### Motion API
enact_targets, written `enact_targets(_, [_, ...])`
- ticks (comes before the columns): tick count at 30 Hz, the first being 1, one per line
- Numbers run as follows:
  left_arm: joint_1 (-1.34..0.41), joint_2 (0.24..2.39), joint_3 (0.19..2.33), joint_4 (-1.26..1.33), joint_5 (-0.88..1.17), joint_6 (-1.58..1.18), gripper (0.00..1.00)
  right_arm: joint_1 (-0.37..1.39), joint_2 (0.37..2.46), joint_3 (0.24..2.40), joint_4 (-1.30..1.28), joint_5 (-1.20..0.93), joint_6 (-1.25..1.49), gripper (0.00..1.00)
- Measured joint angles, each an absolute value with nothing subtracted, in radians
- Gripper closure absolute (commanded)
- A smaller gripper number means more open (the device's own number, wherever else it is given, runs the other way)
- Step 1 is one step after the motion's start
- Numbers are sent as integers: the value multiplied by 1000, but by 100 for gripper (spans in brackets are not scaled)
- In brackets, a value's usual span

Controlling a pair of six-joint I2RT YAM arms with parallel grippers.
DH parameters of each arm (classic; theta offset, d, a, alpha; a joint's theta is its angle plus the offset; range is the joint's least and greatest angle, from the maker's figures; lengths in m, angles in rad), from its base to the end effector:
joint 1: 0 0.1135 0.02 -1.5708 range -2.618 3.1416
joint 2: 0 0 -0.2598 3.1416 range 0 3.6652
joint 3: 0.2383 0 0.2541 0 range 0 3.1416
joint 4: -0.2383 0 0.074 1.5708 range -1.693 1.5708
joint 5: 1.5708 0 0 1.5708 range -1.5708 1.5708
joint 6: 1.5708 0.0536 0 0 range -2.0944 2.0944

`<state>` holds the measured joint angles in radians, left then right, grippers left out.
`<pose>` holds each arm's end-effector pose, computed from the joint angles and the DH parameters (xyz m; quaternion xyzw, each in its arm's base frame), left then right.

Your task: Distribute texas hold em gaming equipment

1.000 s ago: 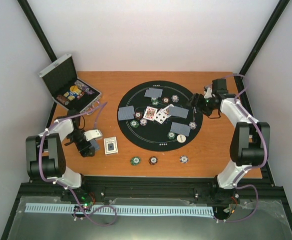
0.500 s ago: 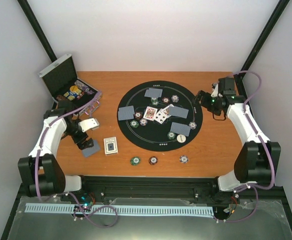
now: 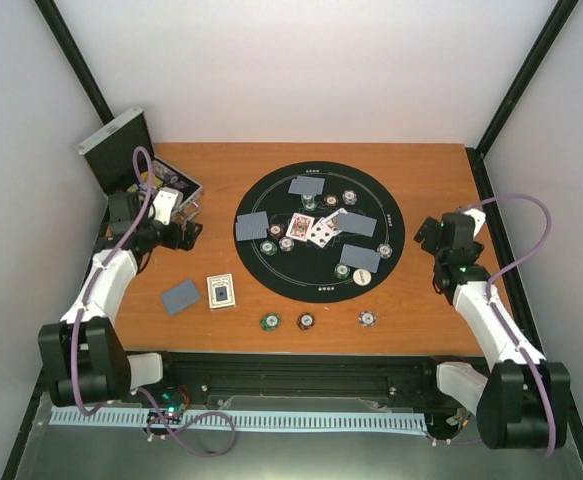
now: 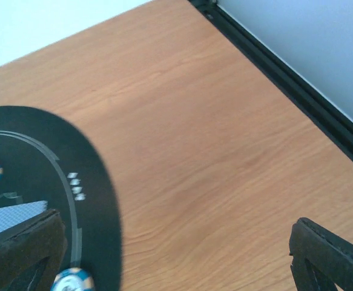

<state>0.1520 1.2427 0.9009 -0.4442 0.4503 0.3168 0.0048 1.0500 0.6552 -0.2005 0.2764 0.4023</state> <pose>0.2758 0.0186 0.2467 0.1592 0.8906 -0.1141 0.4105 0.2458 -0.0134 0.2288 0.2361 0.8450 -0.0254 0.4792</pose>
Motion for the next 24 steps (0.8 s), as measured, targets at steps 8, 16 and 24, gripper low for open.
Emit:
enact_targets(8, [131,1348,581,62,403,127,0,2,1100,400,96,415,358,0])
enact_targets(16, [117,1407,442,498,334,47,0,0,1192,316,473,468,270,0])
enact_targets(24, [85,1485,344,824,208,10,0,-1,1351,302,706,398,183,0])
